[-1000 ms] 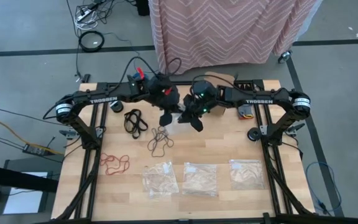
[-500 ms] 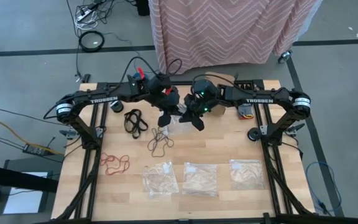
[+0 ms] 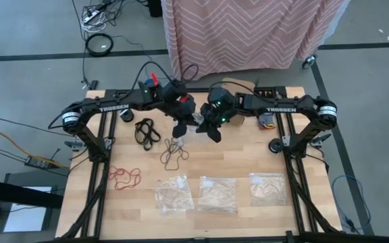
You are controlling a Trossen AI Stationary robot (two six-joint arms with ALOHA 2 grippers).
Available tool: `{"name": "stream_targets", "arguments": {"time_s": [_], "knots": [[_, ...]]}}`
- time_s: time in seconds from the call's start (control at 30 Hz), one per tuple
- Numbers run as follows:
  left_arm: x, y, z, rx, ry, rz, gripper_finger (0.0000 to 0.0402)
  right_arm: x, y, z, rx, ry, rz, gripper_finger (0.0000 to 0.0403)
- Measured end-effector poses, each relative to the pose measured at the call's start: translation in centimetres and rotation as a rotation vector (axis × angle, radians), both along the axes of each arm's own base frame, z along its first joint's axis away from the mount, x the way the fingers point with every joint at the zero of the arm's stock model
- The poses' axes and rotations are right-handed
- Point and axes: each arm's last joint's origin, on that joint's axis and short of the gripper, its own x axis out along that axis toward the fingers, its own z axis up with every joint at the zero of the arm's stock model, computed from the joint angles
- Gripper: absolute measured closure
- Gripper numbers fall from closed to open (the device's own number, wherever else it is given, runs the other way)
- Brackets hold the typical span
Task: Sort rubber bands
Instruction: Open the top transparent zip bag
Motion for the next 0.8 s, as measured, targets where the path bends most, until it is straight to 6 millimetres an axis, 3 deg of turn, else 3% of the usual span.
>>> {"name": "stream_targets", "arguments": {"time_s": [0.27,0.33,0.47,0.67,0.8], "knots": [[0.0,0.2,1.5,0.022,-0.029,0.007,0.0402,-0.5,0.3,-1.5,0.073,0.082,-0.027,0.0300],[-0.1,0.2,1.5,0.023,-0.016,0.012,0.0402,-0.6,0.3,-1.6,0.062,0.105,-0.060,0.0311],[-0.2,0.3,1.3,0.038,0.016,0.034,0.0402,-0.7,0.5,-1.9,0.042,0.129,-0.079,0.0388],[-0.4,0.2,0.9,0.052,0.051,0.028,0.0402,-0.3,0.8,-1.5,0.033,0.088,-0.082,0.0402],[0.5,-0.4,-0.2,0.038,0.066,-0.010,0.0402,-0.1,0.4,-1.1,0.046,0.038,-0.092,0.0403]]}}
